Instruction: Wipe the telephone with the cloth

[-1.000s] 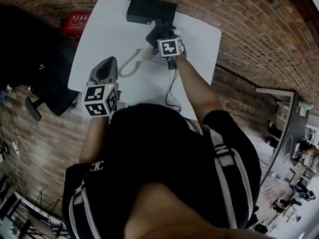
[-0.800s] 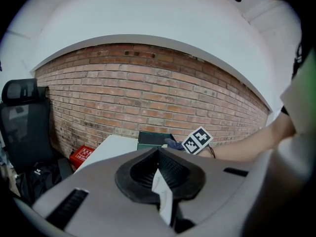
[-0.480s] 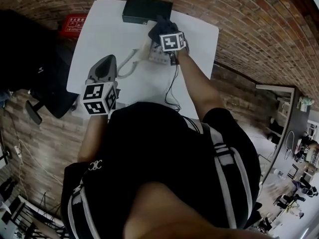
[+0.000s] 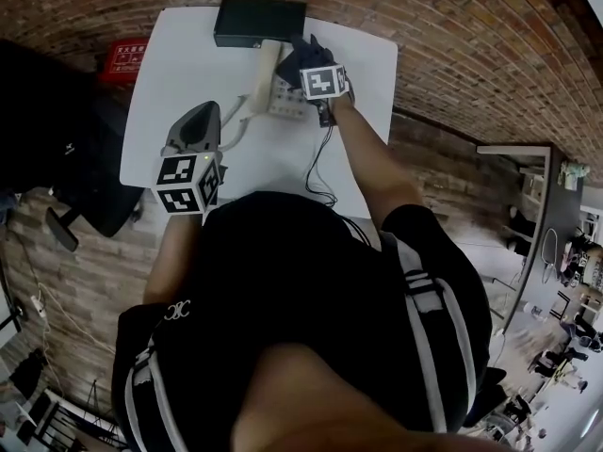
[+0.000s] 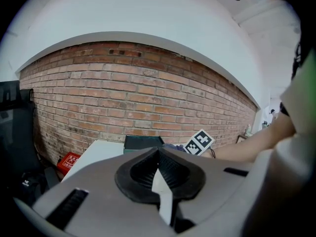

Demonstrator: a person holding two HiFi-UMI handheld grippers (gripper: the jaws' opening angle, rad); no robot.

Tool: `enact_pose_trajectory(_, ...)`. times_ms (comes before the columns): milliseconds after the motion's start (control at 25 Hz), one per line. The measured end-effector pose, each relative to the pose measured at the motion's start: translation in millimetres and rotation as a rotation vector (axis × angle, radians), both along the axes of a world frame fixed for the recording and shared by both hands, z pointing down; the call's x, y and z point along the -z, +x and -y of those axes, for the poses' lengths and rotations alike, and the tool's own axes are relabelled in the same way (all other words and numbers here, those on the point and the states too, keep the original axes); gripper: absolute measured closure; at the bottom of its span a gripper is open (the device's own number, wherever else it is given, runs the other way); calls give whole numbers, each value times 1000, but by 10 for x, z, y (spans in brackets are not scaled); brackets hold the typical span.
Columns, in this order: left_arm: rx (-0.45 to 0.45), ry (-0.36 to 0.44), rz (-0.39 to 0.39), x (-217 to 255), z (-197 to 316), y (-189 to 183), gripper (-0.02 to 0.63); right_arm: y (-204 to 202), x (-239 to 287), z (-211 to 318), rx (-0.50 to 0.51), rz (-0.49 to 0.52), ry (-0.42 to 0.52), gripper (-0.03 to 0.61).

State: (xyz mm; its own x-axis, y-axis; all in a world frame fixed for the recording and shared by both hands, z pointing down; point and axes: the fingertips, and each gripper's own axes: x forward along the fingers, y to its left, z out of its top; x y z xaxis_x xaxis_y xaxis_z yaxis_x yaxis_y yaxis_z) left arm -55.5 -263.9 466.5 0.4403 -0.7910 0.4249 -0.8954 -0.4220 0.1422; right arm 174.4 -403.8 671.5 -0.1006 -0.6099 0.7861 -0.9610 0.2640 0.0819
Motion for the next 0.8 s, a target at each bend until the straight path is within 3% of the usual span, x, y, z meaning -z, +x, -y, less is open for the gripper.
enact_pose_trajectory(800,-43,-3,-9,-15,-40,156,620,-288,-263,-871,40,124,-4,531)
